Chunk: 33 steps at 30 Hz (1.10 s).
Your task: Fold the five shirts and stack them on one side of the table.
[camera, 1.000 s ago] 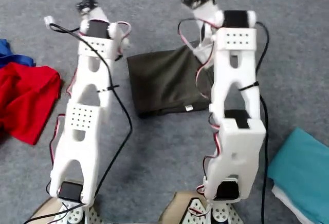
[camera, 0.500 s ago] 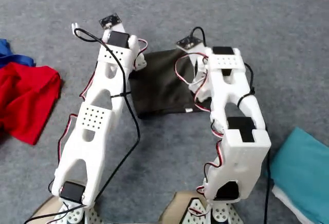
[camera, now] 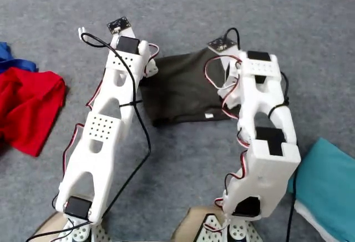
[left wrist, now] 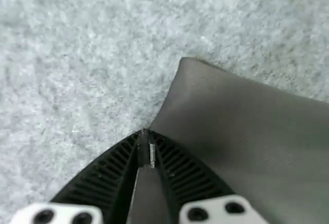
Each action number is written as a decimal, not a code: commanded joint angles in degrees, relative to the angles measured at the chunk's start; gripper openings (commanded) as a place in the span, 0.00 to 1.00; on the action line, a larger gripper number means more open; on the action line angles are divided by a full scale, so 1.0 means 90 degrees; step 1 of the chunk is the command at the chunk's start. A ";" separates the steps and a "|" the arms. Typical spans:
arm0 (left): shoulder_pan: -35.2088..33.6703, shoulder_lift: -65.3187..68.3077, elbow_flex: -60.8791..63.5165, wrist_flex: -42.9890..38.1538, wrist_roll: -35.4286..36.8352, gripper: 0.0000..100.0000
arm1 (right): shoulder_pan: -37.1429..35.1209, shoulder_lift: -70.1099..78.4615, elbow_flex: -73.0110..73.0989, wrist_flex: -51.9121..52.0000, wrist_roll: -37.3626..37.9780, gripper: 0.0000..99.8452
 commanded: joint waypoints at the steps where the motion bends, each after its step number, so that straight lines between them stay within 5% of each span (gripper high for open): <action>1: 0.0059 -0.0093 -0.0195 -0.0137 -0.0049 0.02 | -0.0230 -0.0464 -0.0718 0.0567 0.0029 0.00; 7: 0.0029 -0.0386 -0.0723 0.0254 -0.0234 0.02 | -0.0259 -0.1314 -0.1685 0.1426 0.0039 0.00; 14: 0.0088 -0.1685 0.0137 0.0352 -0.0596 0.02 | -0.0249 -0.0786 -0.2720 0.0635 0.0039 0.00; 23: 0.0674 -0.4430 0.5665 0.0303 -0.0811 0.02 | -0.0640 0.1568 -0.5504 0.1084 -0.0049 0.00; 33: 0.1299 -0.6081 0.8752 -0.1348 -0.1270 0.02 | -0.0620 0.3990 -0.8005 0.1309 -0.0215 0.00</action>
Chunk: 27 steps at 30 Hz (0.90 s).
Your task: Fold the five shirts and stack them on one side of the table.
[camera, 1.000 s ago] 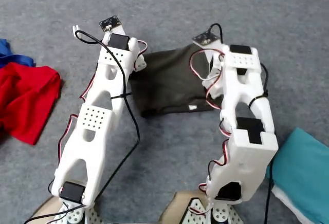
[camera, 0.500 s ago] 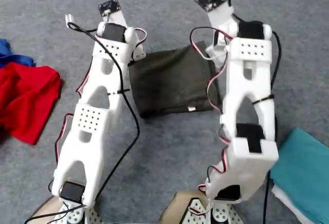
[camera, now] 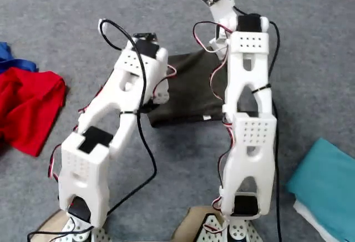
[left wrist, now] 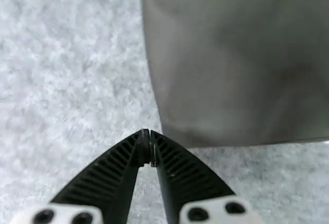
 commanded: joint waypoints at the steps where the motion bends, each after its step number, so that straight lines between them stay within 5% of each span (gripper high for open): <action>1: 0.0205 -0.0405 0.0928 -0.0801 -0.0166 0.02 | -0.0044 0.0542 -0.0835 0.0117 -0.0068 0.00; 9: 0.0225 -0.0464 0.2764 -0.2422 -0.0869 0.02 | 0.0317 0.1607 -0.1851 0.0117 -0.0049 0.00; 19: 0.0156 -0.0679 0.2755 -0.2315 -0.1074 0.02 | 0.0298 0.1705 -0.3238 0.0762 -0.0049 0.00; 27: 0.0049 -0.2632 0.2696 -0.2012 -0.1612 0.02 | 0.0337 0.0806 -0.3424 0.1377 -0.0049 0.00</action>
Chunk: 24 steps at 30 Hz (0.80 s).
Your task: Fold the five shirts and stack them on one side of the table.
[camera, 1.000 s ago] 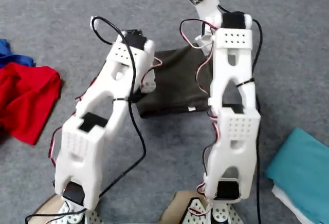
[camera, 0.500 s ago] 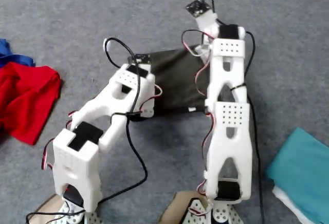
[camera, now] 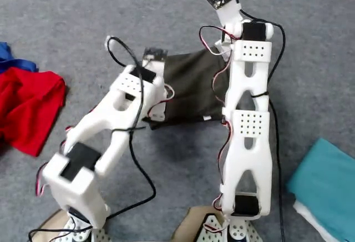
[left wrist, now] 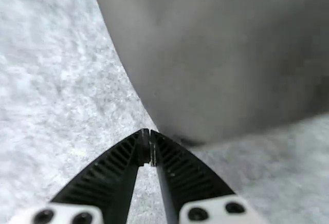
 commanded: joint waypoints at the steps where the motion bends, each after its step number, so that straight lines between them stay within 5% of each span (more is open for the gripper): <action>1: -0.0166 -0.1099 -0.0166 0.0010 -0.0176 0.02 | 0.0073 -0.0972 -0.0249 0.0420 -0.0049 0.00; 5: -0.0908 -0.1382 -0.0127 -0.1182 -0.0127 0.02 | 0.0083 -0.1626 0.0190 0.1006 -0.0264 0.00; 9: -0.1387 -0.0542 -0.0234 -0.2344 -0.0117 0.02 | 0.0347 -0.2877 0.2261 0.0987 -0.0498 0.00; 15: -0.1524 0.1138 -0.1495 -0.2354 -0.0117 0.02 | 0.0278 -0.4752 0.6247 0.0527 -0.0479 0.00; 24: -0.1563 0.2808 -0.3507 -0.1807 0.0147 0.02 | 0.0044 -0.6276 1.0886 -0.2032 -0.0479 0.00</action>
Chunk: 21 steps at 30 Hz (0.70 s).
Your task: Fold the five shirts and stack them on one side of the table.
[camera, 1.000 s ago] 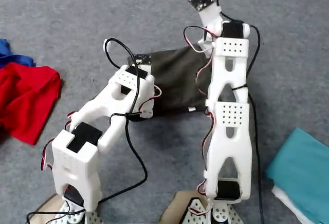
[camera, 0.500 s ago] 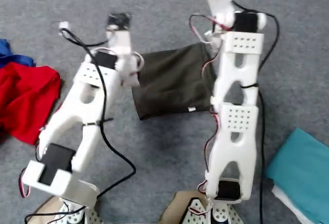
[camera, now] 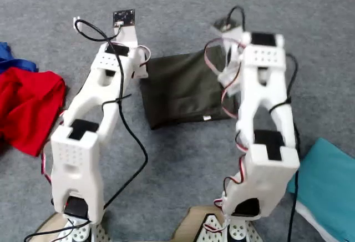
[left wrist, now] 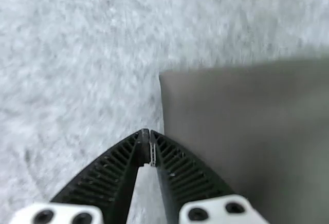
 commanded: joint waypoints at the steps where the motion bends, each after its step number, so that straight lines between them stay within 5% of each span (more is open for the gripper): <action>1: -0.0117 0.0425 -0.0889 0.0078 0.0078 0.02 | -0.0044 -0.0601 0.1490 -0.1172 -0.0039 0.00; 12: -0.0225 0.1646 -0.2520 0.1045 0.0039 0.02 | 0.0425 0.0073 0.2027 -0.1719 0.0625 0.00; 21: -0.0225 0.1792 -0.4015 0.2051 0.0039 0.02 | 0.0396 -0.1617 0.1499 -0.0977 0.0703 0.00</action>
